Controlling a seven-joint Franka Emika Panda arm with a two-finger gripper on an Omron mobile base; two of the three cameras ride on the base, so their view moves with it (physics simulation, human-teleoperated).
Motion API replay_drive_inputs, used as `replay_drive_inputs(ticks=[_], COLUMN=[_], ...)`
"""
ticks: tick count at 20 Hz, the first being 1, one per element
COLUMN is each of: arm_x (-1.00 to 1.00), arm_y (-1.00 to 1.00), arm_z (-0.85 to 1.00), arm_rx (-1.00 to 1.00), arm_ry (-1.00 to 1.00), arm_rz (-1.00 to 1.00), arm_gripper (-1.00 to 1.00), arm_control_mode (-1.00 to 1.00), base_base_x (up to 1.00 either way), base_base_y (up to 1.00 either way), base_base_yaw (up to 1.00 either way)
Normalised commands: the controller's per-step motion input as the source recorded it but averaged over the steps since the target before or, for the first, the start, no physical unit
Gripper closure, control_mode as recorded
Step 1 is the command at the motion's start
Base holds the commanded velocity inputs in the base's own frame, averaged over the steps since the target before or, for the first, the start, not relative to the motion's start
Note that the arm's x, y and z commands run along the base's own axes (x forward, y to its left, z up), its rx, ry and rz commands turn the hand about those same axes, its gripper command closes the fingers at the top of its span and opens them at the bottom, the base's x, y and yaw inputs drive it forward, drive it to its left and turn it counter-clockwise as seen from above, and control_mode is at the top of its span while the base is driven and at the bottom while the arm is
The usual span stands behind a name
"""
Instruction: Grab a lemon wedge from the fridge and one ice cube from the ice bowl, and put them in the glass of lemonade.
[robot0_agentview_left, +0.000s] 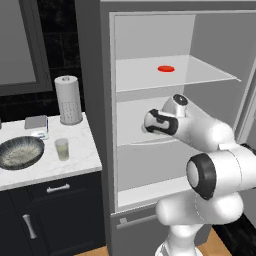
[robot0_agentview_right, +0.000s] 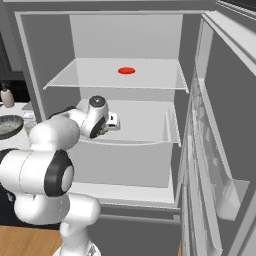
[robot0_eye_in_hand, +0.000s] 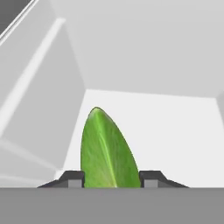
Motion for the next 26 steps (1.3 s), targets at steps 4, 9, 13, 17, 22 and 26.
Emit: replay_drive_inputs(ticks=[4,9,13,17,22,26], arm_x=[-0.96,-0.98,-1.0,-1.0,-0.9,-0.7], arm_y=[-0.22,-0.3,-0.34,-0.16,0.19,0.46], arm_z=[0.54,0.99,0.99,0.91,0.73,0.23], arm_rx=[0.01,0.0,0.0,0.0,-0.14,-0.18], arm_ry=[0.01,0.04,0.01,0.07,0.14,0.04], arm_rz=[-0.01,0.0,0.0,0.0,-0.04,-0.09], arm_gripper=[1.0,1.0,1.0,1.0,1.0,1.0], arm_control_mode=[-1.0,-1.0,-1.0,-1.0,-1.0,-1.0], base_base_x=[0.0,0.0,0.0,0.0,0.0,0.0], base_base_y=[0.0,0.0,0.0,0.0,0.0,0.0], base_base_yaw=[0.0,0.0,0.0,0.0,0.0,0.0])
